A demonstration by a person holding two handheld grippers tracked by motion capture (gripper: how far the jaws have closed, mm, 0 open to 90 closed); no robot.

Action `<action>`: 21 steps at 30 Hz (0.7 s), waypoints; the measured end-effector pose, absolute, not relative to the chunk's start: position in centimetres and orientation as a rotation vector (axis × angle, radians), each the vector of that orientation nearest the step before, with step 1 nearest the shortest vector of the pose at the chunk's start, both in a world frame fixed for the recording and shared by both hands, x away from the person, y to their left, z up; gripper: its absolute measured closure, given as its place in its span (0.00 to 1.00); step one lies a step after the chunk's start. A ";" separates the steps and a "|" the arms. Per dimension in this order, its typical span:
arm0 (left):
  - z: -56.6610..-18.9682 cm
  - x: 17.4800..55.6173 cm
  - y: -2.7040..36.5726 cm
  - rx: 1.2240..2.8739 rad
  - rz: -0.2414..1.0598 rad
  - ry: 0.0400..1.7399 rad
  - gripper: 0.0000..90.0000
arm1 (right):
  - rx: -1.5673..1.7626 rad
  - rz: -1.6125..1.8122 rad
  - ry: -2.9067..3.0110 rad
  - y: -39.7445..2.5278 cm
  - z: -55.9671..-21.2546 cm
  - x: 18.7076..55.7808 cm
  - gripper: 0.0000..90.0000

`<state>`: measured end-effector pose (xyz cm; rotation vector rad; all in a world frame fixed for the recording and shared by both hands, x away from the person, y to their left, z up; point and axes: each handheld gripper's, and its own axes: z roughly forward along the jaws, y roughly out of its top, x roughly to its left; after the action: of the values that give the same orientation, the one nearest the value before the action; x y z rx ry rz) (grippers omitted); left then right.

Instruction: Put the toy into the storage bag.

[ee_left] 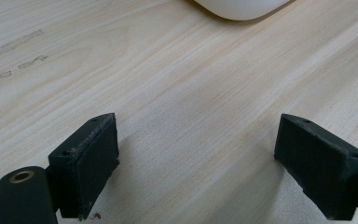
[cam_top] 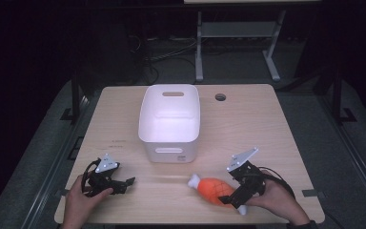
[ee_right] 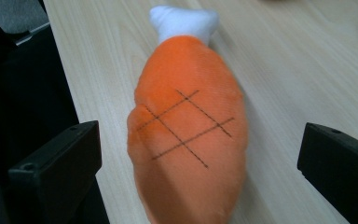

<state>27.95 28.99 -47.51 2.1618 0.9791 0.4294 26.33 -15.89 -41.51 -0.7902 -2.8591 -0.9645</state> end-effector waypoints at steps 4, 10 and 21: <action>-47.5 27.9 29.0 2.163 0.429 0.980 0.14 | -0.756 -0.936 -2.874 -15.1 -41.9 26.2 0.00; -47.5 28.0 29.0 2.164 0.429 0.979 0.14 | -0.729 -0.907 -2.892 -14.2 -42.4 26.3 0.00; -47.5 28.0 29.0 2.165 0.430 0.978 0.14 | -0.713 -0.850 -2.910 -13.1 -43.7 26.6 0.00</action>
<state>27.96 29.01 -47.50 2.1648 0.9782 0.4299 26.58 -13.05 -43.66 -0.7127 -2.9102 -0.8500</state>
